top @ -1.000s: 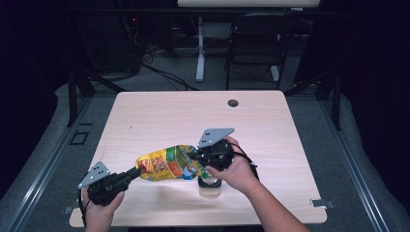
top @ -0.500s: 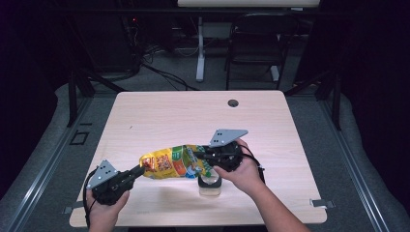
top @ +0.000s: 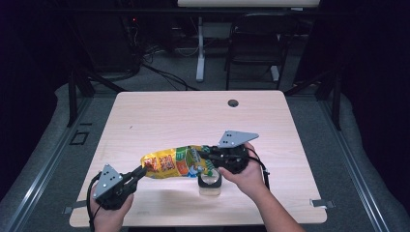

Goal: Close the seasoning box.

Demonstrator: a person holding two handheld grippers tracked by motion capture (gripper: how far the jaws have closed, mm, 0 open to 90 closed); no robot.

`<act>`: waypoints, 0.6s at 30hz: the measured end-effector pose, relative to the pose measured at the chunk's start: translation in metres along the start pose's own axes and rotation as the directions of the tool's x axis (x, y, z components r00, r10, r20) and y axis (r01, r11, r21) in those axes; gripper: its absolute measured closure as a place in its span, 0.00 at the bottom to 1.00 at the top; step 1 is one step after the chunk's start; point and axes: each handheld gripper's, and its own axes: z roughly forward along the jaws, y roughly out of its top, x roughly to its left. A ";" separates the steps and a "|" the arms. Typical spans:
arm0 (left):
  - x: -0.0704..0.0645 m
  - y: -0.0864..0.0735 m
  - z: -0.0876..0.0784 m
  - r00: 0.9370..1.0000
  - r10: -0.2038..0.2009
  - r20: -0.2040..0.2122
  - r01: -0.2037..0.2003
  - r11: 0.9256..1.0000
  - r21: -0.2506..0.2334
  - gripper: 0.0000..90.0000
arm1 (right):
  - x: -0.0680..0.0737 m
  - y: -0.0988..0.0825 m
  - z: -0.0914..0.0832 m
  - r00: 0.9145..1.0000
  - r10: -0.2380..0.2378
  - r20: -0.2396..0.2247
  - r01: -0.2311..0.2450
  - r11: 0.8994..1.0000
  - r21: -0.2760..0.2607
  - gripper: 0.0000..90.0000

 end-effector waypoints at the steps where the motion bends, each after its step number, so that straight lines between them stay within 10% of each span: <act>1: -0.001 0.001 0.000 1.000 0.006 -0.003 -0.006 1.000 -0.005 0.97 | 0.000 -0.001 -0.001 1.000 0.001 0.004 -0.001 1.000 -0.004 0.95; 18: -0.020 0.008 -0.005 0.991 0.109 -0.075 -0.111 0.994 -0.023 0.97 | -0.002 -0.018 -0.014 0.998 0.061 0.012 -0.060 0.995 -0.079 0.95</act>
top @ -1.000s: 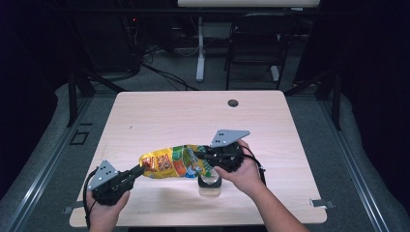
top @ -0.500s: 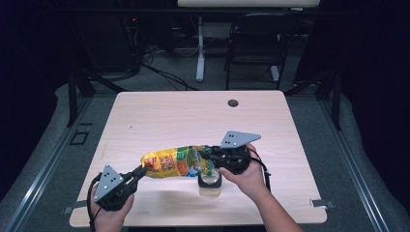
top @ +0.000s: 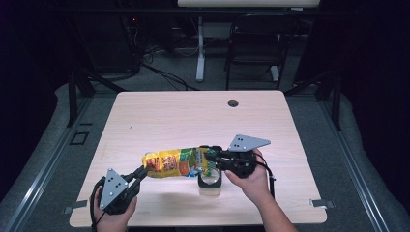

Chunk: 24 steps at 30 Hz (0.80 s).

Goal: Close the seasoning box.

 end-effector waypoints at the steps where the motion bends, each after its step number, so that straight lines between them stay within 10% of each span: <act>1: -0.001 0.000 0.000 1.000 0.004 -0.004 -0.004 1.000 -0.002 0.97 | 0.000 0.000 0.000 1.000 -0.005 0.004 0.005 1.000 0.001 0.95; 24: -0.016 0.015 -0.006 0.991 0.119 -0.067 -0.120 0.993 -0.005 0.97 | 0.001 -0.010 -0.008 1.000 -0.019 0.005 0.019 1.000 -0.001 1.00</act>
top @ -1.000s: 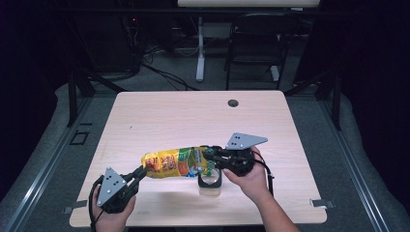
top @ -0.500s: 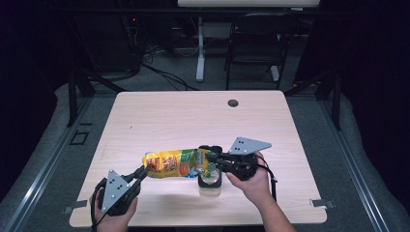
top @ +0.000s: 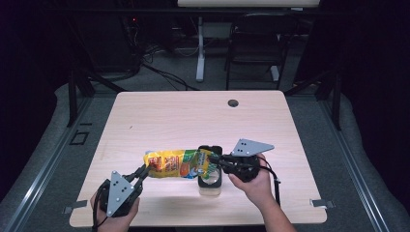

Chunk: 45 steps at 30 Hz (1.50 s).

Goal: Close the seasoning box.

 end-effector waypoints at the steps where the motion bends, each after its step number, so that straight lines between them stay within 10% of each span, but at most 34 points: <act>1: 0.000 0.001 0.000 1.000 0.004 0.000 -0.004 1.000 -0.001 0.97 | 0.000 -0.001 -0.001 1.000 0.000 -0.001 0.000 1.000 0.004 1.00; 45: -0.009 0.017 0.002 0.995 0.098 -0.018 -0.098 0.995 -0.005 0.97 | -0.008 -0.014 -0.008 0.998 0.062 -0.006 -0.062 0.998 -0.019 1.00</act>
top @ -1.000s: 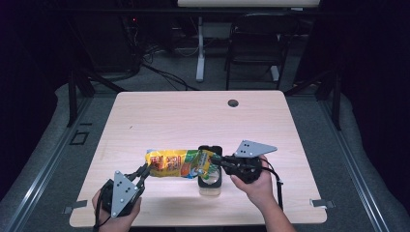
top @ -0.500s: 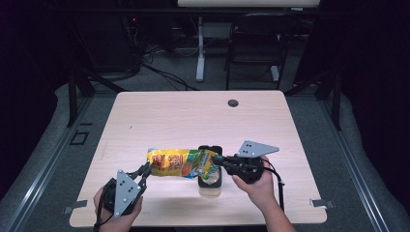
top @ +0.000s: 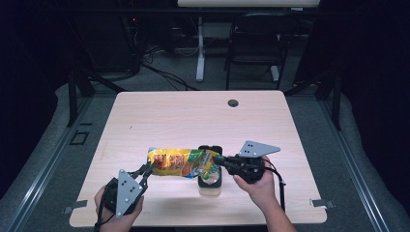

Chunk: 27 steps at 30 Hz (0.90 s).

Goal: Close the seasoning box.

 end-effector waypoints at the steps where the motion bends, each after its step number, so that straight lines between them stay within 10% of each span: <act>1: 0.000 0.000 0.000 1.000 0.003 -0.002 -0.003 1.000 0.002 0.97 | 0.000 0.000 0.000 1.000 0.002 0.000 -0.002 1.000 -0.001 1.00; 27: -0.006 0.023 0.005 0.997 0.076 0.017 -0.076 0.997 -0.015 0.97 | -0.010 -0.005 -0.010 0.999 0.047 0.020 -0.046 0.998 -0.031 1.00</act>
